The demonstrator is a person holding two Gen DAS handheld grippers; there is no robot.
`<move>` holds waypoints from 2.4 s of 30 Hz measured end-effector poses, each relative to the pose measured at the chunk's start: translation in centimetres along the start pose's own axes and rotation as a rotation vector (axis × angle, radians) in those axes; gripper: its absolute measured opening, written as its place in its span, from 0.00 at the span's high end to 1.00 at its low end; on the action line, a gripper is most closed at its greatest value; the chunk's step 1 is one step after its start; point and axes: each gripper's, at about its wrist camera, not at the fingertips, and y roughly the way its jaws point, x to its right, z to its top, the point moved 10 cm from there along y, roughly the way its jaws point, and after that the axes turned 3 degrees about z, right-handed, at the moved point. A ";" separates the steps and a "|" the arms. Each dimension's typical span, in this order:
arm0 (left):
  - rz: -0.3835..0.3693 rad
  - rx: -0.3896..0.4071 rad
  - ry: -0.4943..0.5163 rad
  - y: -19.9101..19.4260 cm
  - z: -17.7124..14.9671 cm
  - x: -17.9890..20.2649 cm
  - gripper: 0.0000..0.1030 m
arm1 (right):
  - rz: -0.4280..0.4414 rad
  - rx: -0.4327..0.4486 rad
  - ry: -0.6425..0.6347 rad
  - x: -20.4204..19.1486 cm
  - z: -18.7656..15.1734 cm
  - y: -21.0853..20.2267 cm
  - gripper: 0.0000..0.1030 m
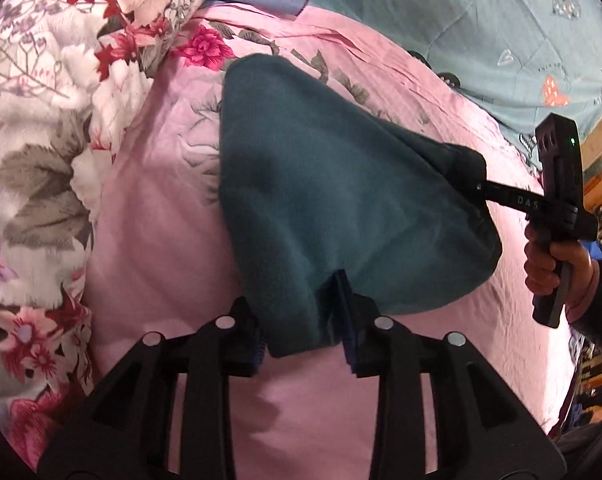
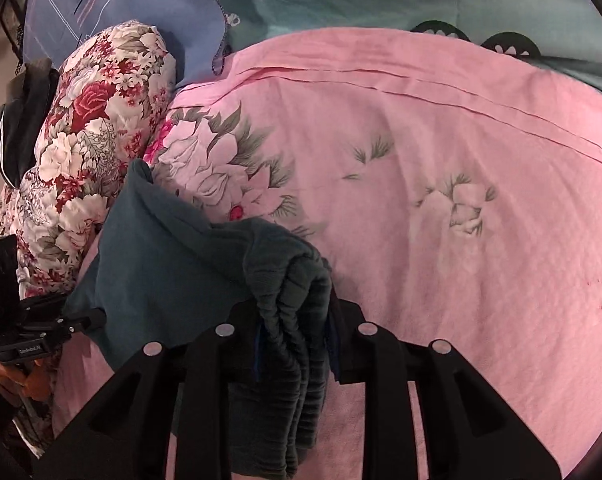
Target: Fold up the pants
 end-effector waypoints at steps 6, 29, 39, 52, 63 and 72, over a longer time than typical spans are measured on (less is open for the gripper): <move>-0.010 0.240 0.033 -6.5 6.8 2.8 0.79 | 0.075 0.157 -0.073 -3.1 5.5 -5.2 0.81; 0.092 0.289 0.024 -3.4 13.6 3.3 0.40 | 0.089 0.252 -0.002 0.2 11.0 -5.9 0.58; 0.125 0.137 0.018 8.6 15.0 2.1 0.41 | 0.086 0.153 0.119 5.2 10.8 2.4 0.95; 0.188 0.111 0.055 6.5 11.2 3.7 0.28 | -0.008 0.131 -0.082 0.1 4.9 -3.0 0.82; 0.341 0.078 0.082 5.9 11.7 6.7 0.06 | -0.138 0.135 0.021 -1.0 3.2 -4.3 0.42; 0.390 0.145 0.057 -0.7 11.4 7.7 0.03 | -0.259 0.203 -0.023 -3.7 2.4 -9.8 0.02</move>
